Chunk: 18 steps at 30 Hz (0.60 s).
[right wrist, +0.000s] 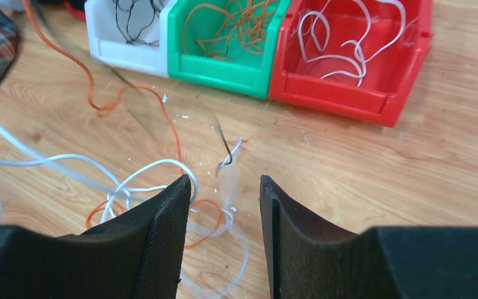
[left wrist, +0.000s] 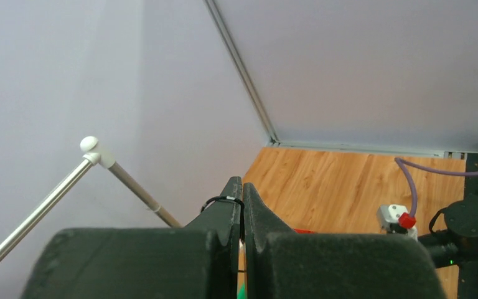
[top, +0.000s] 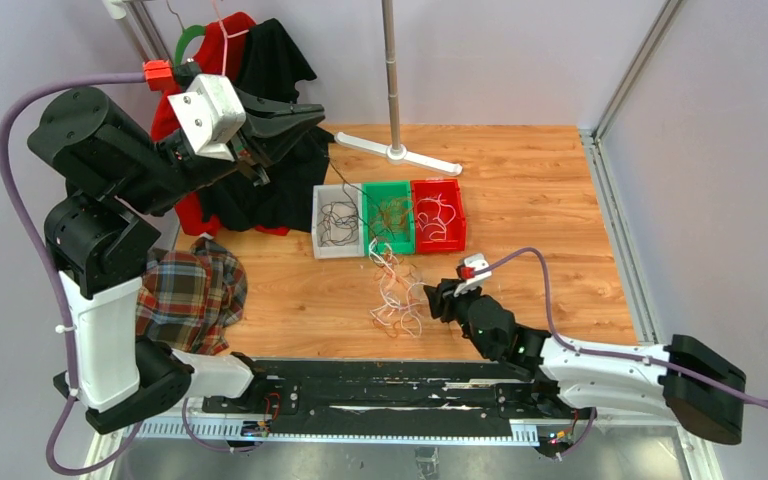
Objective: Untangle the cables
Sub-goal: Untie the cable.
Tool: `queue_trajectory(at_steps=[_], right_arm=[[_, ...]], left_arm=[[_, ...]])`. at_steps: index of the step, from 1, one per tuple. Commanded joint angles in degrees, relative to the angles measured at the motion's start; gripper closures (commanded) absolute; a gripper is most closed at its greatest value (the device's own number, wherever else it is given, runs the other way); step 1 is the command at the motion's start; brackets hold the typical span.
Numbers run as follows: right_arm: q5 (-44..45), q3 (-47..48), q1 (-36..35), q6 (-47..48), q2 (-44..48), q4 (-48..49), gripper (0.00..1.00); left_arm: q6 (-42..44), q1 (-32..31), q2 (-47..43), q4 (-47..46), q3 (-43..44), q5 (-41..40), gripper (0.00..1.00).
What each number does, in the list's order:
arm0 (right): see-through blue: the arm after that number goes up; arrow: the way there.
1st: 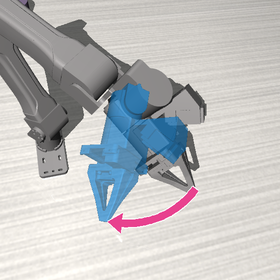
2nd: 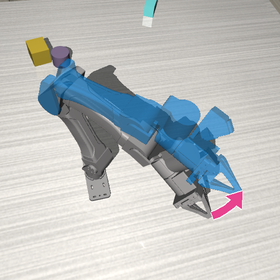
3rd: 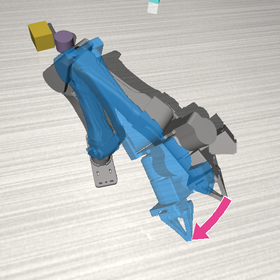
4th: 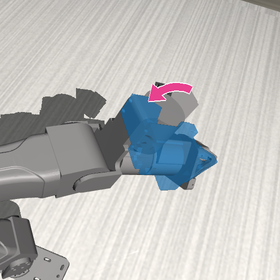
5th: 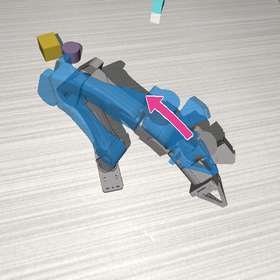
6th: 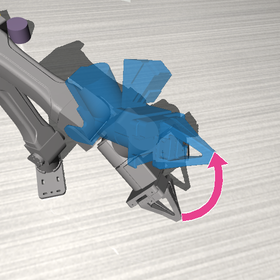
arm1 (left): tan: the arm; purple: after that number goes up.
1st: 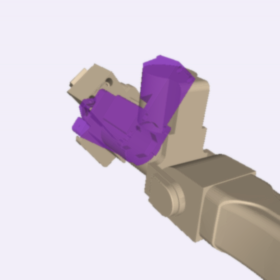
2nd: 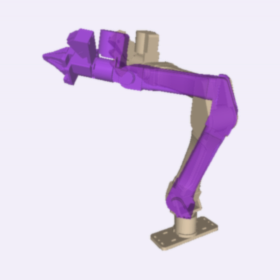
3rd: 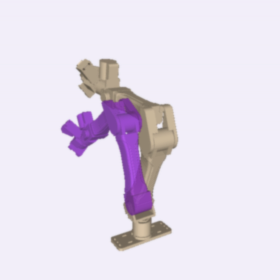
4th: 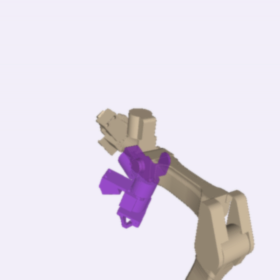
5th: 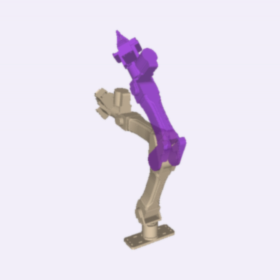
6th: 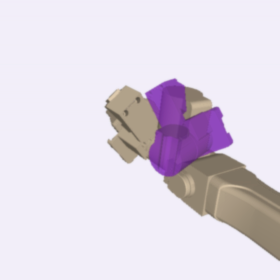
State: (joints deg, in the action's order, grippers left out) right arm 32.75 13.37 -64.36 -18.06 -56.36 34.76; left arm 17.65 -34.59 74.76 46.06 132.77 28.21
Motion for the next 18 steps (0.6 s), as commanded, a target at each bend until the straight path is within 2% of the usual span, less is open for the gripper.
queue_trajectory(at_steps=[1,7,12,18], right_arm=[[4.4,-0.4,-1.3,0.7,6.3,-5.7,0.55],[-0.1,8.6,-1.5,7.7,8.2,-8.8,0.51],[-4.9,17.5,-3.7,11.9,3.3,-6.2,0.43],[-11.3,27.1,-6.3,13.3,-4.1,-0.2,0.4]], left_arm=[[-0.2,0.0,-1.3,-5.0,-2.9,-0.7,1.0],[-4.4,0.0,-1.2,-5.1,-4.9,6.0,0.99],[-4.9,0.0,-1.2,-5.1,-4.8,8.1,1.0],[-4.9,0.0,-1.3,-5.0,-4.8,8.3,1.0]])
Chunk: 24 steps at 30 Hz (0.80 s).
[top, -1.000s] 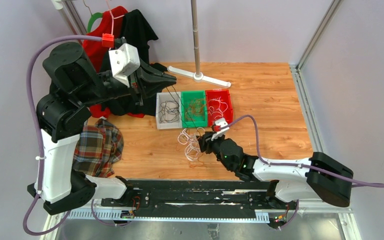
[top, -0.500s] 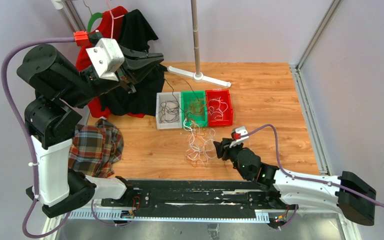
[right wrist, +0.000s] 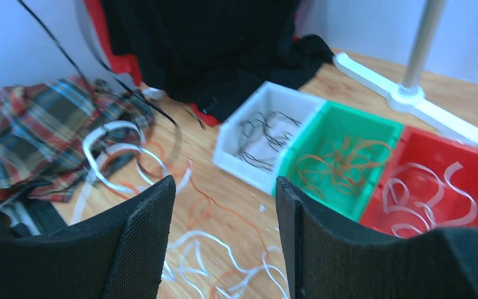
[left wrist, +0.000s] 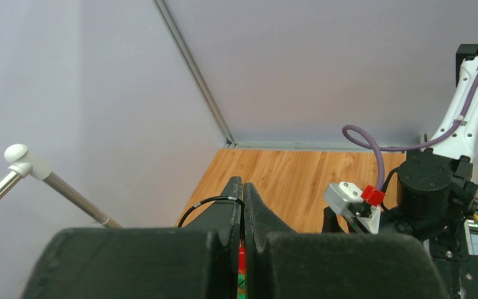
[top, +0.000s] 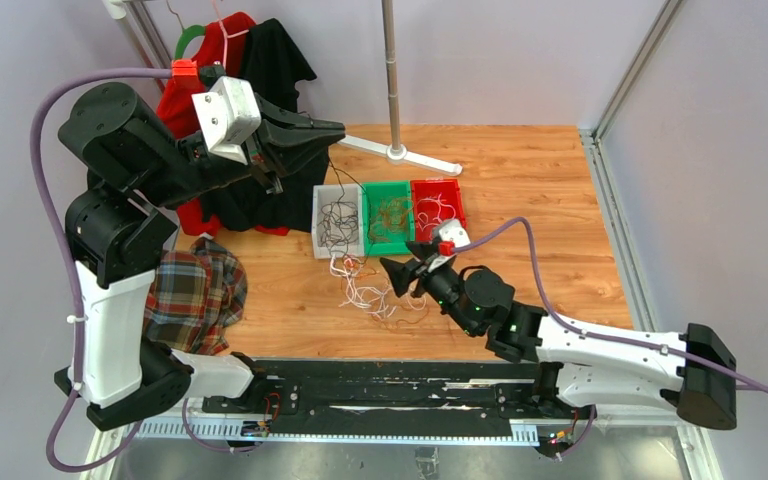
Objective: Untangle the cables
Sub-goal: Untie the cable.
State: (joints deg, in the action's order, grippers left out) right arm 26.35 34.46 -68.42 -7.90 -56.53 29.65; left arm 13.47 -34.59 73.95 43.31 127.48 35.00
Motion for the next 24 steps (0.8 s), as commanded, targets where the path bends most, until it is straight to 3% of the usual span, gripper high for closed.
queue_trajectory(at_steps=[1,10,16,24], right_arm=[[-6.2,8.0,-2.9,3.7,-5.4,5.5,0.41],[-11.5,18.1,-5.7,6.1,-15.4,7.6,0.49],[-9.5,18.5,-5.5,6.3,-20.4,10.7,0.52],[-8.3,14.0,-2.9,1.8,-26.2,12.8,0.67]], left_arm=[[-0.7,0.0,-0.5,-2.3,0.5,1.5,1.0],[-0.4,0.0,-1.2,-2.4,0.3,1.4,1.0],[-0.7,0.0,-1.3,-2.3,1.2,1.5,1.0],[-2.0,0.0,-0.7,-2.3,4.0,1.8,1.0]])
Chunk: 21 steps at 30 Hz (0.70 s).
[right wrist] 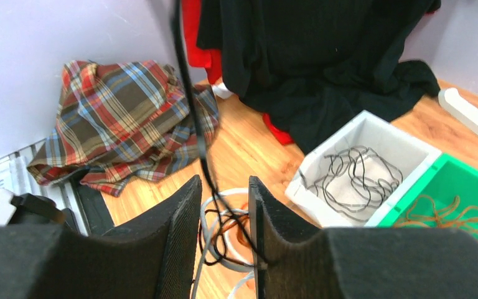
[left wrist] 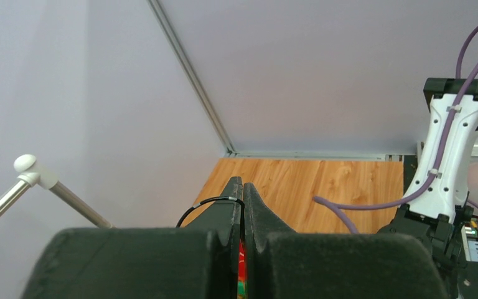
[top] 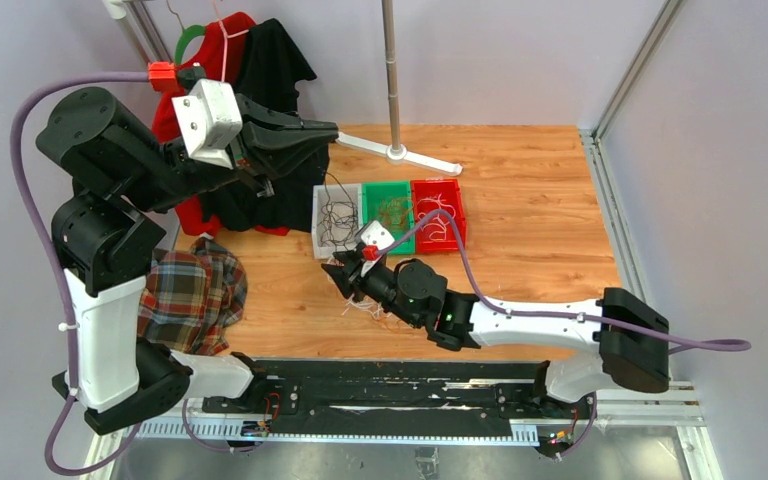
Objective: Untangle the cables
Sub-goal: Untie the cable.
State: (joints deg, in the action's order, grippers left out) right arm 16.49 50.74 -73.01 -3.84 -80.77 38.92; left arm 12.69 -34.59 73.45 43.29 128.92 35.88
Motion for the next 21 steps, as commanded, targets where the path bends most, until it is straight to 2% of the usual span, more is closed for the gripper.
queue_trajectory(at_steps=[1,6,13,21], right_arm=[[2.1,-3.1,1.9,-2.6,-2.6,4.4,0.68],[4.8,-7.6,2.5,-3.8,-5.3,7.7,0.69],[7.9,-21.8,2.9,-9.3,-4.6,17.5,0.73],[12.8,-32.4,3.0,-13.8,-3.1,20.6,0.79]], left_arm=[[-1.2,0.0,-0.1,-2.3,2.8,0.8,1.0],[0.1,0.0,0.5,-2.3,5.4,-2.3,1.0],[2.8,0.0,0.7,-2.4,7.7,-6.3,1.0],[4.8,0.0,0.7,-6.3,8.5,-11.7,1.0]])
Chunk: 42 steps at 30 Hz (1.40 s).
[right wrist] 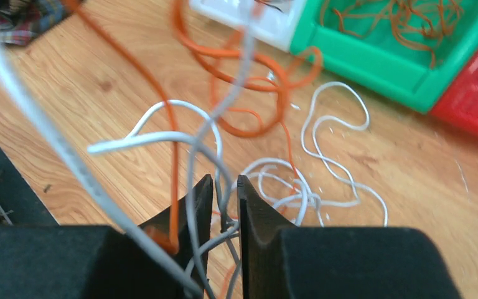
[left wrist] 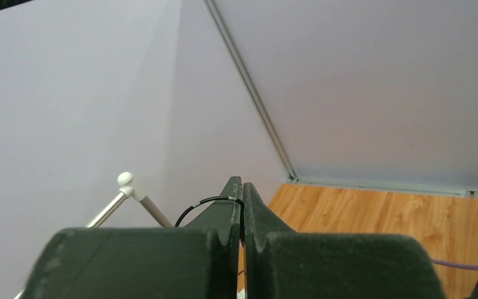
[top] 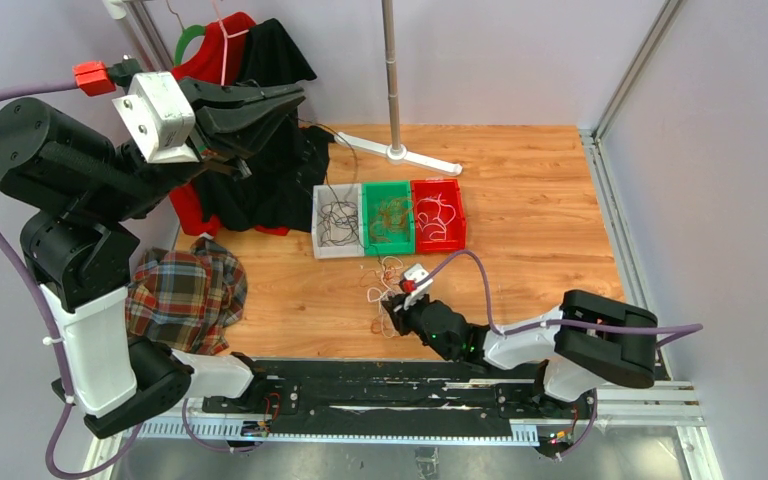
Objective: Untangle the cables
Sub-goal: Untie the cable, then place the cable in the bin.
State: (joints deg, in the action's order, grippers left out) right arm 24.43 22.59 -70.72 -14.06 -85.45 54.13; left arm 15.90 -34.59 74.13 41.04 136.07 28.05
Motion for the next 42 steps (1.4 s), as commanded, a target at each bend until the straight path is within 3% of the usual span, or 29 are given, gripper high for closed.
queue_trajectory(at_steps=[1,5,8,13,18,21,24,27,32,42], right_arm=[[5.6,-5.7,0.7,-4.0,2.0,5.7,0.81],[9.1,-10.3,0.7,-4.9,5.4,4.7,0.86],[12.3,-13.6,0.8,-5.2,10.1,1.1,0.86],[15.1,-16.4,1.2,-5.1,17.1,-4.0,0.88],[16.0,-15.5,1.2,-2.3,24.9,-9.7,0.81],[16.1,-11.9,1.8,0.4,31.2,-16.8,0.67],[16.3,-8.8,2.4,1.7,36.9,-23.3,0.48],[16.2,-6.4,3.0,3.7,41.6,-27.9,0.41],[15.3,-1.3,3.3,6.8,47.1,-36.7,0.32],[14.1,4.3,3.3,11.2,46.5,-37.7,0.33]], left_arm=[[1.7,0.0,0.0,-4.6,1.4,-4.5,1.0],[4.2,0.0,-0.1,-5.6,1.4,-6.4,1.0],[6.1,0.0,-0.3,-8.4,0.7,-12.0,1.0],[8.7,0.0,-2.2,-22.3,-4.6,-25.2,1.0],[6.8,0.0,-0.5,-13.9,-1.6,-19.4,1.0],[4.4,0.0,-2.0,-11.5,-7.8,-16.7,1.0],[3.6,0.0,-3.7,-10.4,-14.2,-15.1,1.0],[3.4,0.0,-4.6,-9.0,-19.1,-12.1,1.0],[5.1,0.0,-5.7,-6.4,-27.5,-9.6,1.0],[7.6,0.0,-4.3,-9.0,-32.9,-9.0,0.99]])
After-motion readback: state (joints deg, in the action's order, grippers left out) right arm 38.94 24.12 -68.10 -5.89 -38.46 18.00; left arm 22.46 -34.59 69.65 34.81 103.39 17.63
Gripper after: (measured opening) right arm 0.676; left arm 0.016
